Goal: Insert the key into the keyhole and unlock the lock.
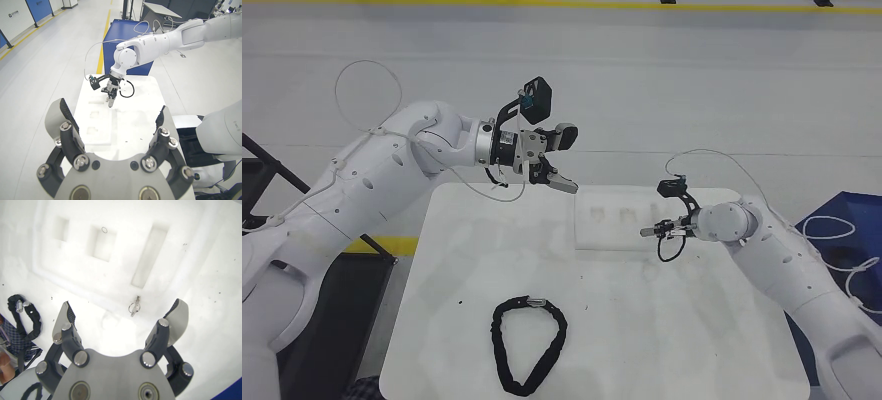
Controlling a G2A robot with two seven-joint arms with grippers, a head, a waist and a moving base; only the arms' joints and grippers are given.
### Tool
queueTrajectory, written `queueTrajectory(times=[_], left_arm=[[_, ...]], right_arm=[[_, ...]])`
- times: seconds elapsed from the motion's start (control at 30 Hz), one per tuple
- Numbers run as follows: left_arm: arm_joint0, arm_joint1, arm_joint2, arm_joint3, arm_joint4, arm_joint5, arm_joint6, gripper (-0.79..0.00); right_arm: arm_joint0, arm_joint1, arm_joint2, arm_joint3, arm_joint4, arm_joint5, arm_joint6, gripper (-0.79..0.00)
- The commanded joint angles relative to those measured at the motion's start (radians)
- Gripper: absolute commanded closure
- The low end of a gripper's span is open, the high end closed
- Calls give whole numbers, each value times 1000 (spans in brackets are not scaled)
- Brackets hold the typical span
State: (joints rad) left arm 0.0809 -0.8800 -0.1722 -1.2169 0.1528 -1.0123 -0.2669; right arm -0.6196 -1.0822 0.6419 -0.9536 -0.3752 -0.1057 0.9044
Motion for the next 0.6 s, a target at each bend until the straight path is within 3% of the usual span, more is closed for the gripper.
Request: queueTrajectory(times=[0.0, 0.2, 0.43, 0.57], left_arm=[[0, 0, 0, 0, 0, 0, 0, -785], [0, 0, 0, 0, 0, 0, 0, -785], [0, 0, 0, 0, 0, 0, 0, -785], [0, 0, 0, 0, 0, 0, 0, -785]], right_arm=[[-8, 2, 12, -37, 4, 59, 18, -785], [-38, 10, 43, -104, 20, 162, 79, -785], [-59, 8, 55, -112, 16, 210, 91, -785], [-61, 2, 50, -110, -12, 230, 84, -610]])
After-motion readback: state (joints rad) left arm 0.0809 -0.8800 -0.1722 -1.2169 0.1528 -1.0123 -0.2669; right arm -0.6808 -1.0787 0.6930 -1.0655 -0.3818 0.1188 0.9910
